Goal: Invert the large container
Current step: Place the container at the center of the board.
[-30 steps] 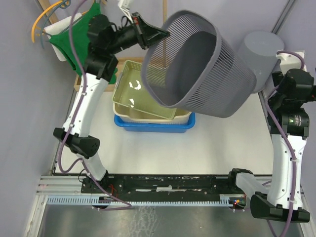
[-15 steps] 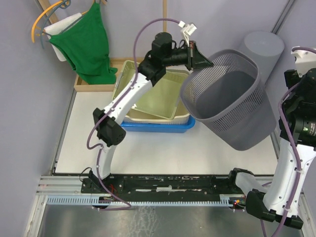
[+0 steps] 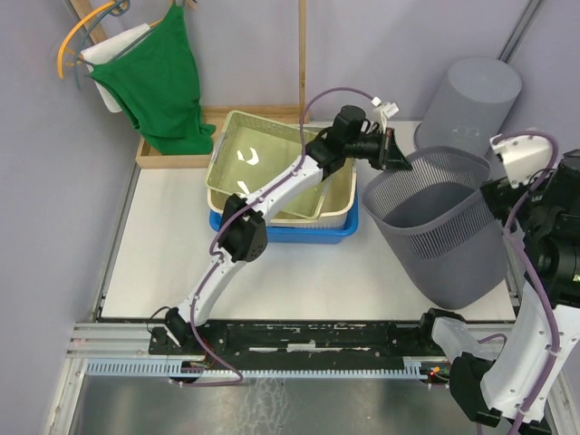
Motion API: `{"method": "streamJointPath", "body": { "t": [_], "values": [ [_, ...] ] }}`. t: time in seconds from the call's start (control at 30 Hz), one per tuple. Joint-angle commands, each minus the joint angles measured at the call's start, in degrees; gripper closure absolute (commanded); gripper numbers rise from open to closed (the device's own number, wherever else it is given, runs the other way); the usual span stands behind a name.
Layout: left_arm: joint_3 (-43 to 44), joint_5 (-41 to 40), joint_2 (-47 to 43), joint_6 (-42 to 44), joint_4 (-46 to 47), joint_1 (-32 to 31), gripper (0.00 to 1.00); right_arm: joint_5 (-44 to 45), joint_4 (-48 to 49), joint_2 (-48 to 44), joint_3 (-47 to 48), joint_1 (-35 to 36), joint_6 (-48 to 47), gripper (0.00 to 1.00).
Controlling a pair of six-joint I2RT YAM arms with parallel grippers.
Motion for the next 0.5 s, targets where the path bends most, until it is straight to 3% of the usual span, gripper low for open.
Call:
{"method": "streamJointPath", "body": {
  "t": [0.0, 0.13, 0.33, 0.37, 0.43, 0.47],
  "values": [
    [4.76, 0.64, 1.72, -1.23, 2.60, -2.29, 0.97, -12.74, -14.67, -0.91, -1.45, -0.32, -5.84, 0.00],
    [5.99, -0.52, 4.88, 0.59, 1.19, -2.81, 0.97, -16.81, -19.81, -2.20, -3.71, -0.25, -12.08, 0.00],
    [7.59, -6.24, 5.30, 10.88, -5.61, -2.67, 0.94, -21.70, -24.98, -2.32, -7.26, -0.21, -19.22, 0.02],
    [7.52, -7.46, 5.16, 12.10, -6.36, -2.63, 0.88, -22.60, -24.29, -2.32, -8.14, -0.19, -19.32, 0.02],
    [7.40, -10.01, 4.88, 14.33, -8.34, -2.64, 0.43, -25.91, -22.28, -2.12, -10.02, -0.17, -19.64, 0.03],
    [7.37, -10.65, 4.71, 14.81, -8.71, -2.68, 0.25, -26.30, -21.94, -1.90, -10.25, -0.20, -19.74, 0.03]
  ]
}}
